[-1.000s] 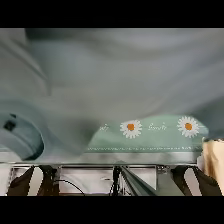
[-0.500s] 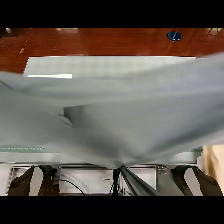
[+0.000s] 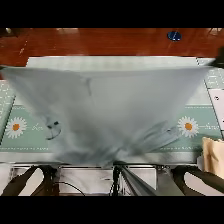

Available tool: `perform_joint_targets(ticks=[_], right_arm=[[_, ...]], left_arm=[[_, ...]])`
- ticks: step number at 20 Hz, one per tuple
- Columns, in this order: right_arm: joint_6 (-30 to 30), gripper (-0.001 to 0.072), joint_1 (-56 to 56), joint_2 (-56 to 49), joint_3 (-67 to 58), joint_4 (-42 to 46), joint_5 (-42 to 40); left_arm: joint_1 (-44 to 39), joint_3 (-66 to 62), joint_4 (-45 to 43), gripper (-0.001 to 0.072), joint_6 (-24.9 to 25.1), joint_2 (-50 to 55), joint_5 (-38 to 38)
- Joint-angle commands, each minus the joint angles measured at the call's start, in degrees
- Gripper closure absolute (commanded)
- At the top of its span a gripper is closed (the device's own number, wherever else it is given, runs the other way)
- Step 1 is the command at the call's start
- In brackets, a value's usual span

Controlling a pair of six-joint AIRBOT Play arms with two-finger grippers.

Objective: Fold the shirts.

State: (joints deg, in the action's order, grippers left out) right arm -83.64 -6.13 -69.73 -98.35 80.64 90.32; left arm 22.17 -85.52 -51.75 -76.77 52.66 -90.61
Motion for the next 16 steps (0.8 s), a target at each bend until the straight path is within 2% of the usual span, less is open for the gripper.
perform_joint_targets(ticks=[1,5,9,16], right_arm=[[-5.07,0.0687,4.81,-11.65,1.55,2.54,-16.04],[-6.73,0.0687,4.02,-15.69,1.55,2.58,-33.81],[-5.66,0.0687,2.12,-19.32,1.55,2.43,-44.17],[-5.68,0.0687,-1.4,-29.9,1.55,2.05,-53.35]], left_arm=[[-10.78,2.84,-0.79,0.0691,1.36,12.94,14.78],[-19.65,2.58,-1.4,0.069,5.92,23.82,32.98],[-23.54,2.58,-1.38,0.0689,8.72,30.29,49.44],[-27.54,2.6,-1.38,0.0688,8.87,41.27,62.51]])
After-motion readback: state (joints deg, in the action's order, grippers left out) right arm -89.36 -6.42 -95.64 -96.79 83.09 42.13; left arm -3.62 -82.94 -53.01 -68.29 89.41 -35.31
